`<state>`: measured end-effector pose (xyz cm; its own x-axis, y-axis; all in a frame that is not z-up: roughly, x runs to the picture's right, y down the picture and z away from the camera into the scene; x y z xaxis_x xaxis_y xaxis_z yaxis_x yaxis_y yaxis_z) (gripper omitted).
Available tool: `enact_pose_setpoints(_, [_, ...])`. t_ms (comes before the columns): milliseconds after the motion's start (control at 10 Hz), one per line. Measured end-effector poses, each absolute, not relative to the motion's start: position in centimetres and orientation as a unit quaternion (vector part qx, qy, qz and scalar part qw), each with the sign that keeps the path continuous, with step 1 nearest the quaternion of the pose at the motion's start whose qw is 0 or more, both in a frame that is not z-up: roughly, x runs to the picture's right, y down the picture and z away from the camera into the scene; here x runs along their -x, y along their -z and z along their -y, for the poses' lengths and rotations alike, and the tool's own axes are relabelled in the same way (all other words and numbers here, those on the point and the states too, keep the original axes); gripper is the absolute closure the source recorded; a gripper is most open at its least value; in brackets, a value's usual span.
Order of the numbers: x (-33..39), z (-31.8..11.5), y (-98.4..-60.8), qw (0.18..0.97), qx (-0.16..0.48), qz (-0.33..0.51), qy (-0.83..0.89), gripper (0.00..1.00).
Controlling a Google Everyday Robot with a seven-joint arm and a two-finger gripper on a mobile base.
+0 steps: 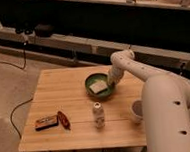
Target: Drag the ceramic bowl in a circle
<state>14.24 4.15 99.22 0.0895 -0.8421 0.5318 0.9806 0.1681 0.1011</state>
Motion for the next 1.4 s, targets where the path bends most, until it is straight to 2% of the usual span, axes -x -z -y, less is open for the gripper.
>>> enact_pose_setpoints(300, [-17.9, -1.2, -100.9, 0.755, 0.151, 0.198, 0.607, 0.78])
enact_pose_setpoints(500, [-20.8, 0.4, -99.7, 0.76, 0.164, 0.166, 0.606, 0.78])
enact_pose_setpoints(700, [-22.8, 0.9, -96.9, 0.747, 0.185, 0.148, 0.621, 0.78])
enact_pose_setpoints(1100, [-20.2, -4.8, -91.5, 0.699, 0.222, 0.206, 0.647, 0.78])
enact_pose_setpoints(1400, [-16.7, -7.1, -90.8, 0.697, 0.216, 0.242, 0.639, 0.78])
